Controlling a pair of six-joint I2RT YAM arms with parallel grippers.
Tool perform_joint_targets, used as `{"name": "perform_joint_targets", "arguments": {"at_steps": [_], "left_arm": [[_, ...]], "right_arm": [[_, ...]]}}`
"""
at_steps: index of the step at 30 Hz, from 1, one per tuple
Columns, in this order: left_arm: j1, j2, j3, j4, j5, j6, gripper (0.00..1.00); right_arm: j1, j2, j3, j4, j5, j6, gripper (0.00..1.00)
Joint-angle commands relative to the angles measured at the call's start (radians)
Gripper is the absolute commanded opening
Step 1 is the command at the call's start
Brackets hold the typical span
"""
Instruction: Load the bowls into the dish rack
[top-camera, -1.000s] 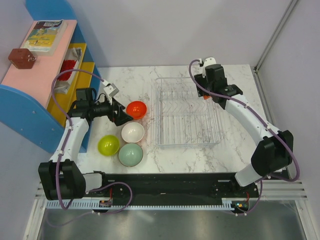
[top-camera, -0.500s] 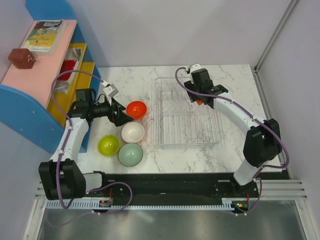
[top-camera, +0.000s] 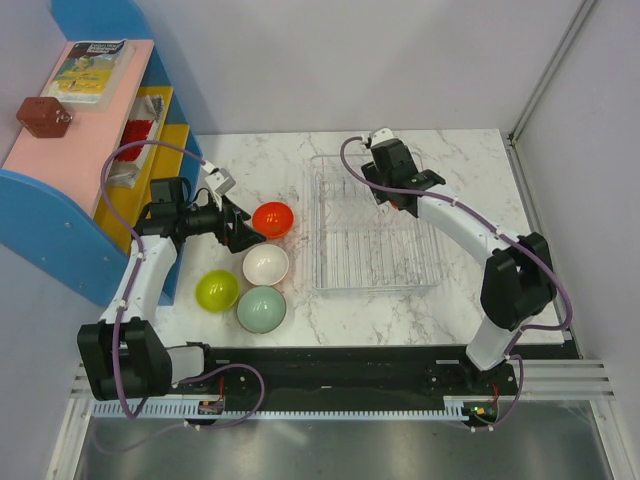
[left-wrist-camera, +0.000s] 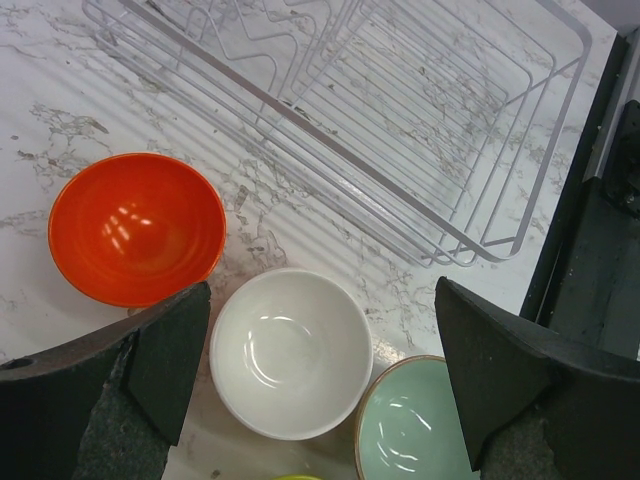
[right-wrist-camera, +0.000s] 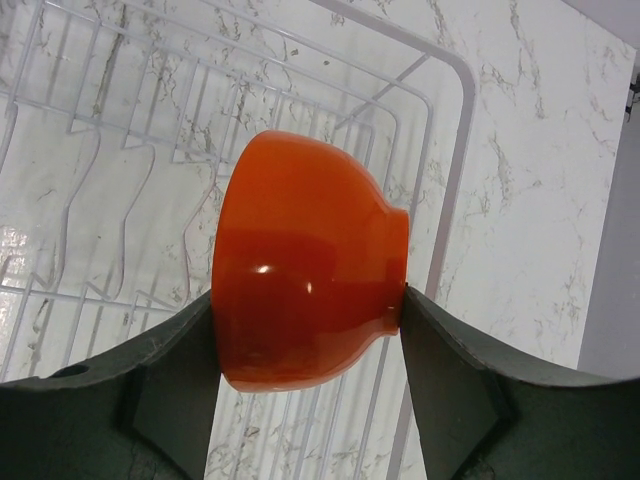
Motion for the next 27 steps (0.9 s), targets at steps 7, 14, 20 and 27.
{"name": "perform_joint_targets", "arguments": {"at_steps": [7,14,20,27], "left_arm": [[0.007,-0.019,-0.013,0.031,0.043,0.019,1.0],[0.008,-0.015,-0.015,0.031,0.041,0.021,1.0],[0.008,-0.019,-0.017,0.031,0.041,0.022,1.0],[0.01,-0.024,-0.02,0.031,0.044,0.024,1.0]], "right_arm": [[0.015,-0.06,0.019,0.059,0.101,0.02,0.0],[0.015,-0.048,0.01,0.064,0.109,0.01,0.0],[0.015,0.001,0.009,0.062,0.1,0.01,0.0],[0.017,0.05,0.022,0.049,0.095,0.014,0.0]]}}
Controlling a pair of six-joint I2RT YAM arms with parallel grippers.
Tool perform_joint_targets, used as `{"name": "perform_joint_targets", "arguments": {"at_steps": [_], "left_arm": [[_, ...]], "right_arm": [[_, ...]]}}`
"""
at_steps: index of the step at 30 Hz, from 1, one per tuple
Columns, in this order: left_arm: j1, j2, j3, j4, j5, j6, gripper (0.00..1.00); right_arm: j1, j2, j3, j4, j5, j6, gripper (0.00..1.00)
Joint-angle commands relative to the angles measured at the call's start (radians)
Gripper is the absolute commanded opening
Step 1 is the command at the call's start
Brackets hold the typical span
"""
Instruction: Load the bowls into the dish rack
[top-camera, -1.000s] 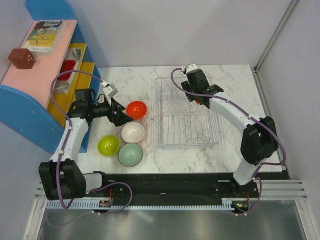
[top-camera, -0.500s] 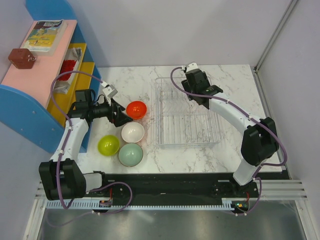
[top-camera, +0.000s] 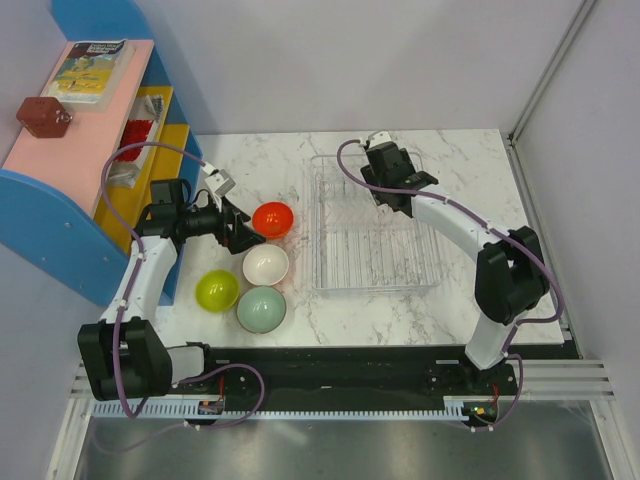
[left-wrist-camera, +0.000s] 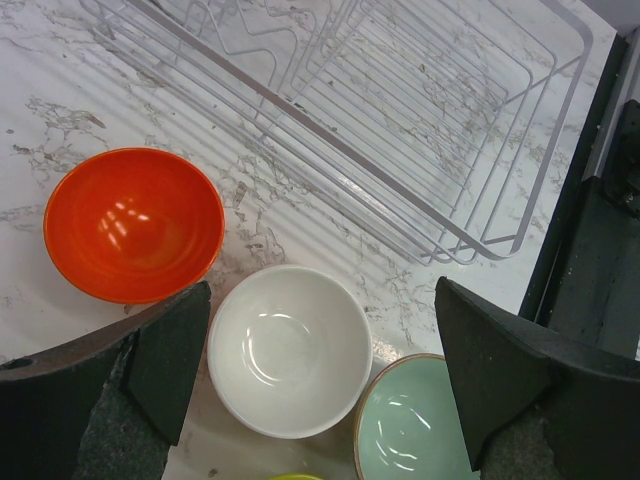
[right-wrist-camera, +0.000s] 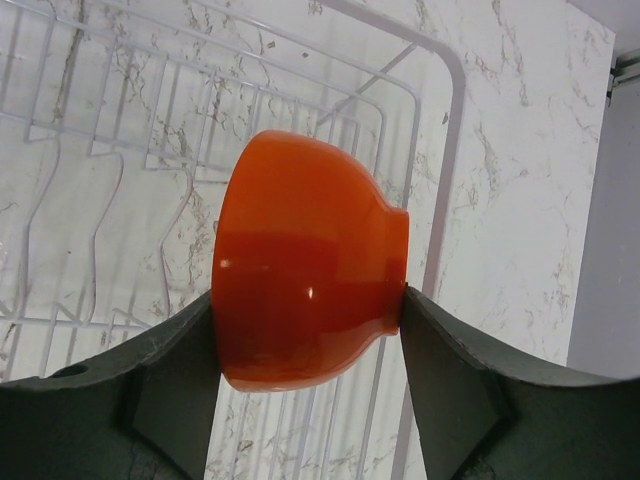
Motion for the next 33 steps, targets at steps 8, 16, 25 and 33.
{"name": "perform_joint_targets", "arguments": {"at_steps": [8,16,25,33], "left_arm": [[0.01,-0.025,-0.007,0.025,0.044,0.029,1.0],[0.011,-0.028,-0.007,0.025,0.043,0.027,1.0],[0.014,-0.03,-0.009,0.025,0.045,0.032,1.0],[0.016,-0.035,-0.01,0.025,0.049,0.03,1.0]], "right_arm": [[0.013,0.033,0.016,0.016,-0.002,0.011,0.0],[0.019,0.087,0.021,-0.005,-0.033,0.033,0.0],[0.028,0.141,0.048,-0.034,-0.05,0.039,0.01],[0.034,0.179,0.059,-0.046,-0.063,0.048,0.0]]}}
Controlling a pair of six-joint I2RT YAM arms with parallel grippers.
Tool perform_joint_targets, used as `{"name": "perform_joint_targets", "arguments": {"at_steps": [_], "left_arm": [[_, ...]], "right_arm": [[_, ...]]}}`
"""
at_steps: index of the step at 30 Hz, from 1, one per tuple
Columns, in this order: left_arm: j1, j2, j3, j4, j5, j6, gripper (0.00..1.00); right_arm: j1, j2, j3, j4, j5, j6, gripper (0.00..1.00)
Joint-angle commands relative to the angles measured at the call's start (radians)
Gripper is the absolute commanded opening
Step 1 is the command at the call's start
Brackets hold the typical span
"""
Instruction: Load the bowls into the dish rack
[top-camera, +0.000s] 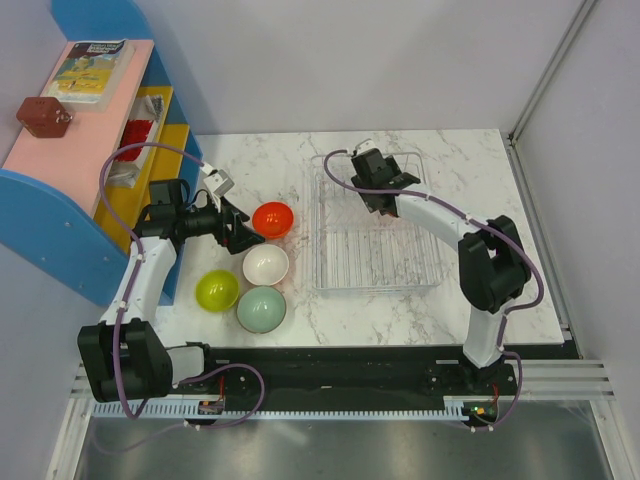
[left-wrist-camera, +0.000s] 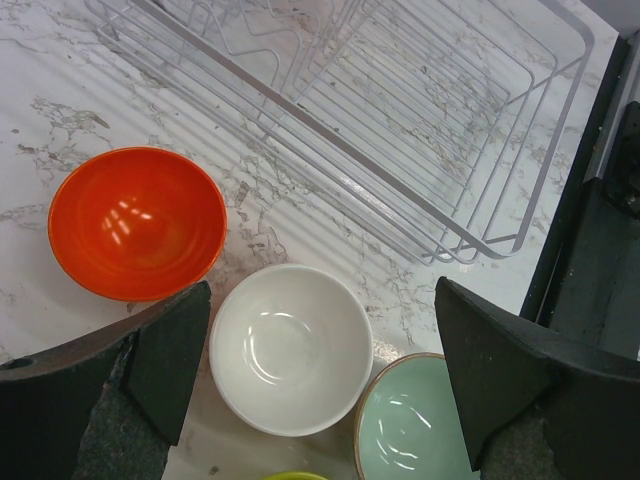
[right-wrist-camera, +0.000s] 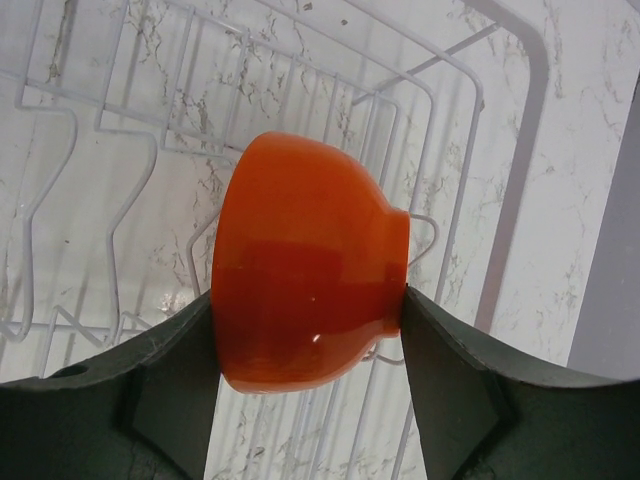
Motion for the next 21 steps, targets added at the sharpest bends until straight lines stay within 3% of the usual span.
{"name": "perform_joint_targets", "arguments": {"at_steps": [1,4,7,10,11,14,18,21], "left_arm": [[0.009,-0.029,-0.007,0.025,0.046,0.03,1.0],[0.009,-0.03,-0.007,0.025,0.049,0.03,1.0],[0.011,-0.029,-0.007,0.027,0.049,0.032,1.0],[0.011,-0.027,-0.009,0.025,0.049,0.032,1.0],[0.011,-0.027,-0.007,0.025,0.051,0.033,1.0],[0.009,-0.025,-0.009,0.025,0.049,0.03,1.0],[0.011,-0.016,-0.007,0.025,0.051,0.032,1.0],[0.009,-0.01,-0.006,0.025,0.051,0.032,1.0]], "right_arm": [[0.003,0.063,0.015,-0.014,-0.099,0.061,0.01],[0.006,0.067,0.018,-0.021,-0.1,0.069,0.04],[0.008,0.072,0.018,-0.025,-0.105,0.074,0.14],[0.008,0.08,0.026,-0.031,-0.118,0.072,0.47],[0.011,0.083,0.029,-0.034,-0.117,0.068,0.63],[0.014,0.089,0.049,-0.05,-0.111,0.052,0.81],[0.015,0.077,0.064,-0.059,-0.103,0.051,0.93],[0.014,0.057,0.069,-0.062,-0.094,0.049,0.97]]}}
